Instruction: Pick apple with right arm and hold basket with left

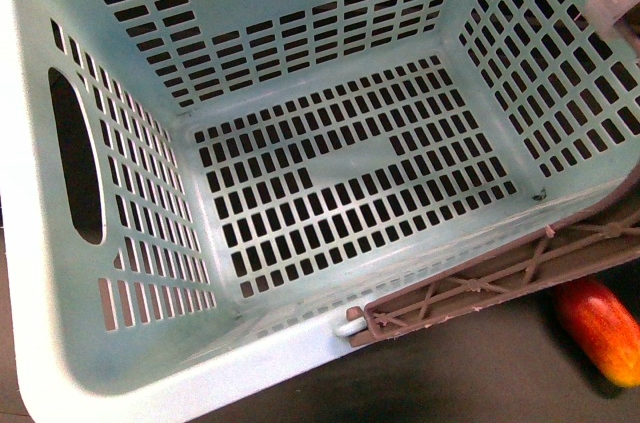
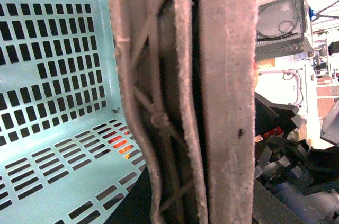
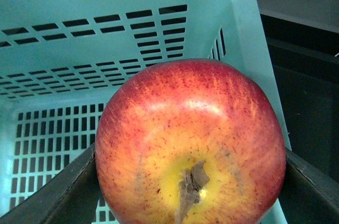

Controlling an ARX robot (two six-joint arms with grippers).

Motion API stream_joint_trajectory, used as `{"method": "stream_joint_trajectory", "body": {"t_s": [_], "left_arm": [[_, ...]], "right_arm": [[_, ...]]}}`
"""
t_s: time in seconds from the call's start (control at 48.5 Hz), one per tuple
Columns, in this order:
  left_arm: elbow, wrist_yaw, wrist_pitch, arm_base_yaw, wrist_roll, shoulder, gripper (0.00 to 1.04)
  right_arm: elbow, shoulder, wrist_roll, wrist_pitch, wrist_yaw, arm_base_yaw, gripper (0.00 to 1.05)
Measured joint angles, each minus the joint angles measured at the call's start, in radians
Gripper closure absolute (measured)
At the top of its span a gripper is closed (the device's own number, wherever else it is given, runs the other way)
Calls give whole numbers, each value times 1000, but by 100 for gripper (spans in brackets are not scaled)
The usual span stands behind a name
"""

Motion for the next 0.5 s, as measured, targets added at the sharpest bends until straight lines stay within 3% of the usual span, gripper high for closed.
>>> {"method": "stream_joint_trajectory", "body": {"t_s": [0.144,0.495], "left_arm": [[0,0,0,0,0,0,87],[0,-1,0,0,3,1,87]], "right_arm": [[-5,4,0,0,5,4,7],[21,-27,9,-28,50,-20,9]]}}
